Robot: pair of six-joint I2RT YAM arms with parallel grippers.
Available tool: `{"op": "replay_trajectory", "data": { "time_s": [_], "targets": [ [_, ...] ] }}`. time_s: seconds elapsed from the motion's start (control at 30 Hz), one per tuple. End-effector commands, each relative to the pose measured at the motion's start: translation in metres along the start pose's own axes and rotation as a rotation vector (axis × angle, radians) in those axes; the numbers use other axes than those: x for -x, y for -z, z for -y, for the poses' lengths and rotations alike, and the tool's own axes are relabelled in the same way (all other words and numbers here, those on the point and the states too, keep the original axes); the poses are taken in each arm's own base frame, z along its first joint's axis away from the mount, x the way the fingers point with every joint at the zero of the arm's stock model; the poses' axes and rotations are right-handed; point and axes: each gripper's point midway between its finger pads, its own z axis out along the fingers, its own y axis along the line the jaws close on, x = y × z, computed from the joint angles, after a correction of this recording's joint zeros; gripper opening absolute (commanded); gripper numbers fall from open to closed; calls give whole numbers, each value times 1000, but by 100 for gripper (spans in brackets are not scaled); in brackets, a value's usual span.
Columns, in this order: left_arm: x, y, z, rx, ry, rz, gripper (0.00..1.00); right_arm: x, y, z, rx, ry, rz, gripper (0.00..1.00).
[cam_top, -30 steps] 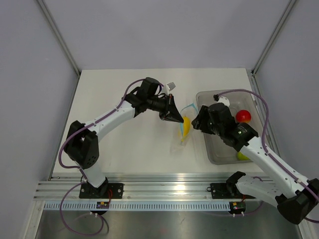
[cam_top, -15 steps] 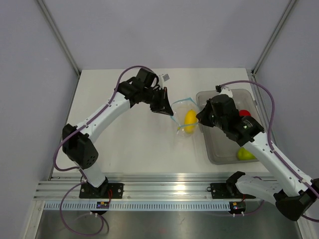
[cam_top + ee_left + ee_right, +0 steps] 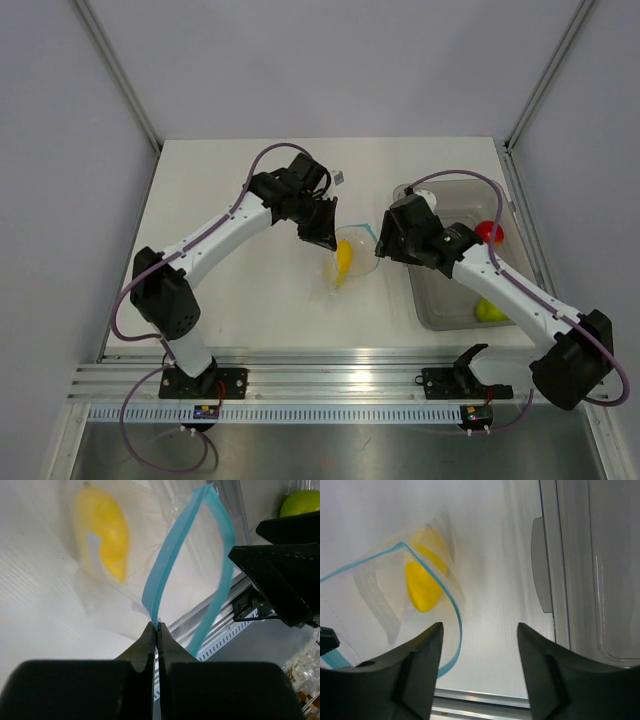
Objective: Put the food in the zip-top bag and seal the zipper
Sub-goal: Adjust the zipper food storage bag at the center of the board.
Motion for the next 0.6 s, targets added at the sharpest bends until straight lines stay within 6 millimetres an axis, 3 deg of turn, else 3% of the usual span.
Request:
{"op": "replay_trajectory", "data": {
  "time_s": [0.0,0.1,0.23,0.37,0.4,0.47,0.5,0.57],
  "targets": [
    [17,4,13,-10,-28,71,0,33,23,-18,57,11,99,73],
    [25,7,12,12,-31,98,0,53,46,-12,20,23,158,77],
    [29,7,17,-6,-34,106,0,79,81,11,-29,0,265,78],
    [28,7,23,-43,-29,113,0,101,88,78,-209,-132,312,79],
    [29,8,24,-49,-32,120,0,108,86,111,-288,-198,317,80],
    [29,8,23,-47,-33,123,0,113,81,140,-375,-239,327,80],
    [30,8,24,-54,-36,122,0,116,80,164,-434,-281,325,80],
    [27,7,26,-65,-39,116,0,118,65,184,-484,-311,290,81]
  ]
}}
